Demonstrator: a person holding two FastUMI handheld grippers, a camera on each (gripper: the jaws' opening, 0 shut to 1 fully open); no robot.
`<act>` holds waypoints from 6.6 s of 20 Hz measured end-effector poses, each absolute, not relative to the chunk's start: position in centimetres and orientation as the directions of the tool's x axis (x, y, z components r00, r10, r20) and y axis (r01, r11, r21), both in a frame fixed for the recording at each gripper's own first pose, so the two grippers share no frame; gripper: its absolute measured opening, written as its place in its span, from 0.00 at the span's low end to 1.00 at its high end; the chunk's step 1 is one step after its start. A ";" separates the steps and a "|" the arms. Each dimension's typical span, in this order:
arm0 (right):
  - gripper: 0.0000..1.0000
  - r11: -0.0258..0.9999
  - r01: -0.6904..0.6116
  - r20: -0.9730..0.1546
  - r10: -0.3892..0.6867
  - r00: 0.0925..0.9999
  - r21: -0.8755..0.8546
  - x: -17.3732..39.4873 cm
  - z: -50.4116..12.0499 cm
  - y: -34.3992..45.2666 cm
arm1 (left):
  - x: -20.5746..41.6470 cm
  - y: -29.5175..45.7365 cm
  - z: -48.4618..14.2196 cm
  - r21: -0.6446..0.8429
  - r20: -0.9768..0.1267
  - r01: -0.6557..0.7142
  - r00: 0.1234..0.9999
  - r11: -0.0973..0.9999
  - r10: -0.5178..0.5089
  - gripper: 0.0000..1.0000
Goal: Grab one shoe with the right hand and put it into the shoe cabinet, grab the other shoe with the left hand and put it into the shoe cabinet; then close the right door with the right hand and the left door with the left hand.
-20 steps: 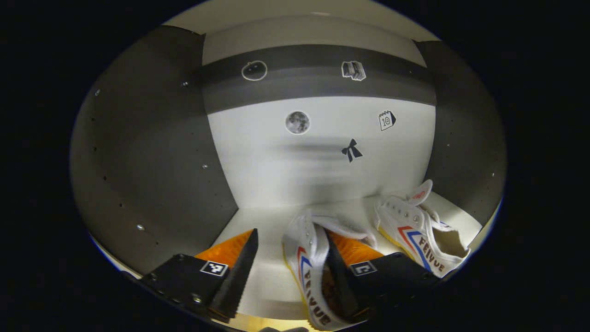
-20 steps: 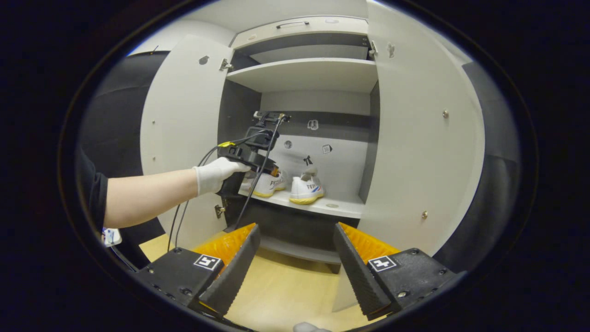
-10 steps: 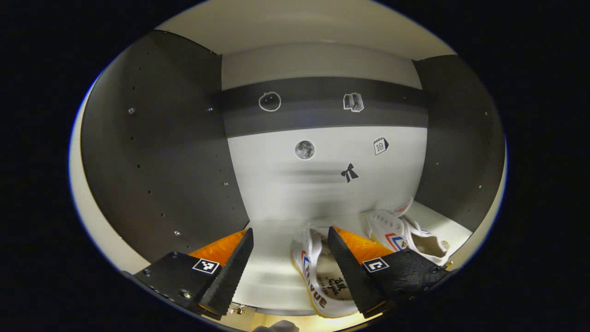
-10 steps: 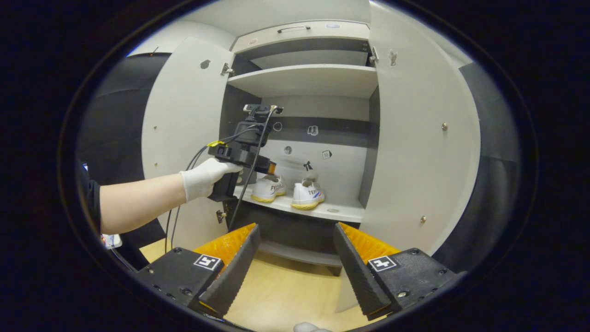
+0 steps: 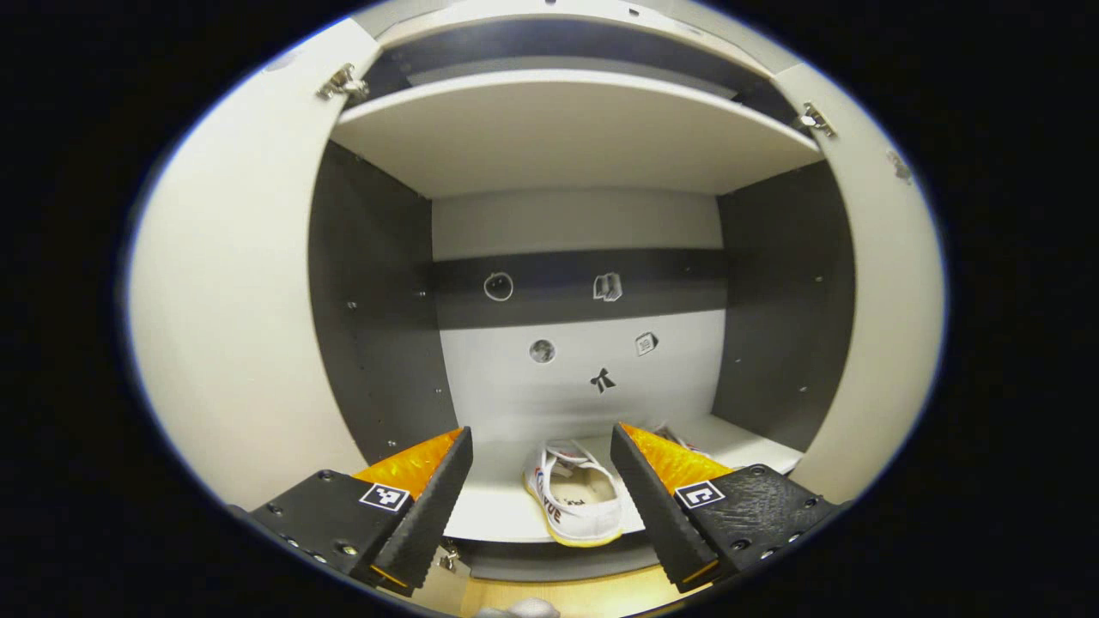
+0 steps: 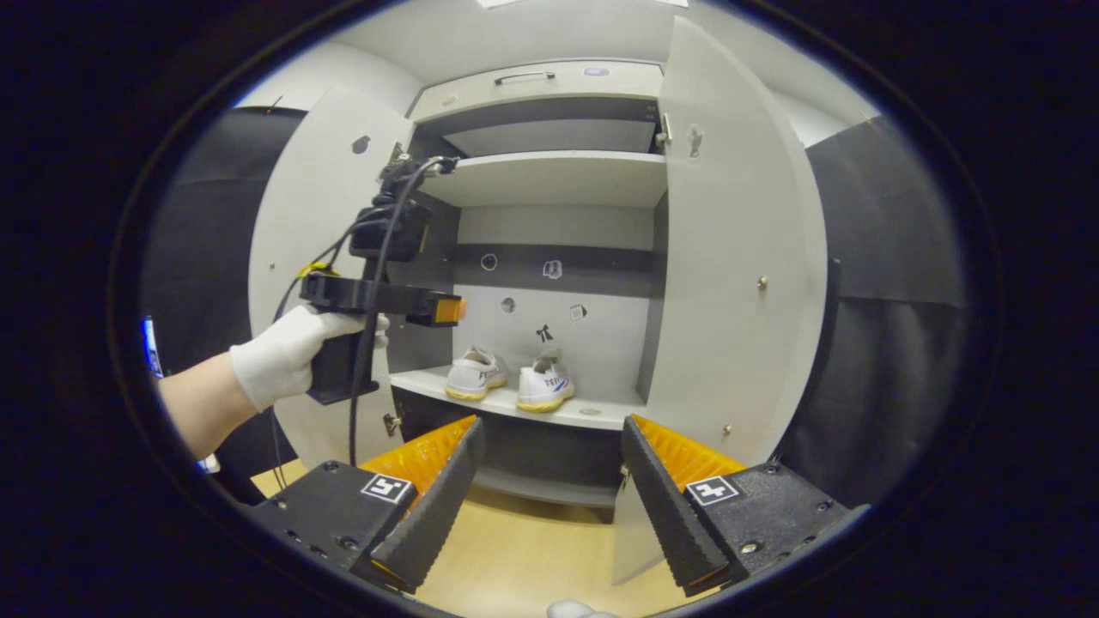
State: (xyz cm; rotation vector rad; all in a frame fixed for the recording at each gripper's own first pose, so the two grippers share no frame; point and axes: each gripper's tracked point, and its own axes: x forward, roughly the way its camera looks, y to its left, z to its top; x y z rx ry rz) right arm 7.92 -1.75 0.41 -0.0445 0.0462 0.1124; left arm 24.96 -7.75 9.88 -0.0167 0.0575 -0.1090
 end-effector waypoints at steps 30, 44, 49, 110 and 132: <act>1.00 0.999 0.044 -0.019 -0.044 0.999 0.001 -3.7 1.6 -1.9 | -5.9 1.1 3.5 -0.028 -0.041 0.029 0.999 0.999 -0.030 0.96; 1.00 0.999 0.011 -0.010 -0.011 1.000 0.030 -1.3 1.9 -4.6 | -4.3 -2.6 5.0 -0.023 -0.026 0.044 0.999 0.999 -0.045 1.00; 1.00 0.983 0.181 0.025 -0.182 0.983 0.028 -0.4 3.8 -13.5 | -3.8 -3.5 4.8 -0.023 -0.027 0.057 0.998 0.998 -0.058 0.96; 0.99 0.999 -0.032 -0.138 0.033 0.990 0.011 0.8 0.1 7.6 | 9.3 19.6 3.7 -0.014 -0.018 -0.138 0.990 0.990 0.137 1.00; 0.99 0.998 -0.065 -0.141 0.066 0.988 0.011 2.1 0.2 2.5 | 10.6 5.6 5.2 -0.061 0.000 0.031 1.000 0.998 -0.031 0.79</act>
